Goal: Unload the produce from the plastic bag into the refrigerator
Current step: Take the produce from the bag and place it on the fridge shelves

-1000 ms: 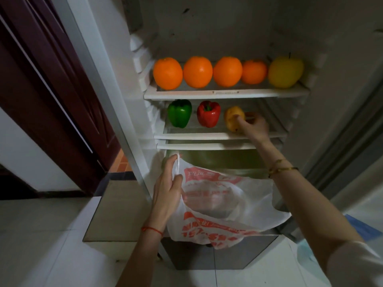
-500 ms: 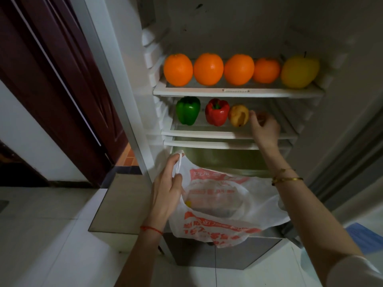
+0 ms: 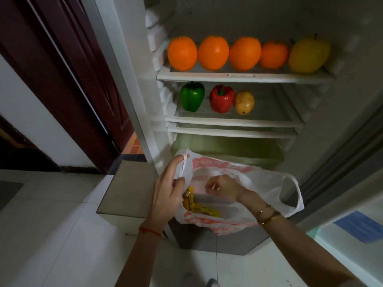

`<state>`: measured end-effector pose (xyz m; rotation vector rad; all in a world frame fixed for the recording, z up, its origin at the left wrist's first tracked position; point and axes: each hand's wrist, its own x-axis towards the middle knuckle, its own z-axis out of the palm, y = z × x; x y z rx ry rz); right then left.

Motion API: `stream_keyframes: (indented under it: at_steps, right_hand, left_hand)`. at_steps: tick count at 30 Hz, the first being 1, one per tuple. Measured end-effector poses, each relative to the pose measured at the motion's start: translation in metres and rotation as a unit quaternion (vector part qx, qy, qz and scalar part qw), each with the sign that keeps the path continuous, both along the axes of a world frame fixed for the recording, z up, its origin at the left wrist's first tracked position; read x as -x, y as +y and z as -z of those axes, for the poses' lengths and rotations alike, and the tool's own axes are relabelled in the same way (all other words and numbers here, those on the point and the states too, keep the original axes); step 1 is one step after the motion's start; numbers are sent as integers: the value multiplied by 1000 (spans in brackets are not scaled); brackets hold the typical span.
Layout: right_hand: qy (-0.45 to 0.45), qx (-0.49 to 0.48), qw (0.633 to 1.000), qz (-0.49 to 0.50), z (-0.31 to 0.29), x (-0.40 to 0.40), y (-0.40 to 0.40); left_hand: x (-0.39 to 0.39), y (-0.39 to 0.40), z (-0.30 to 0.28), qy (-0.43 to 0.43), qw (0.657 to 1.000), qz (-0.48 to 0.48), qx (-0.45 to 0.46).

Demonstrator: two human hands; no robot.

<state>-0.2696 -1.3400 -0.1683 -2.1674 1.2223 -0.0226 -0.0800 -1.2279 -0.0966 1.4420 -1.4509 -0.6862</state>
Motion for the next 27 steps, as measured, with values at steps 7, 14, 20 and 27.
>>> stream_keyframes:
  at_steps: [7,14,20,27]
  right_hand:
    - [154,-31,987,-16,65,-28,4]
    - [185,46,981,-29,95,-29,21]
    - [197,69,978,-2,113,-26,23]
    - [33,-17,994,101,103,-31,7]
  left_hand:
    - [-7,17,8,15,1000,-4,7]
    - [-6,26,9,15,1000,9,6]
    - [-6,27,14,35,999,3,-37]
    - [-8,23,9,49,998,-2,-28]
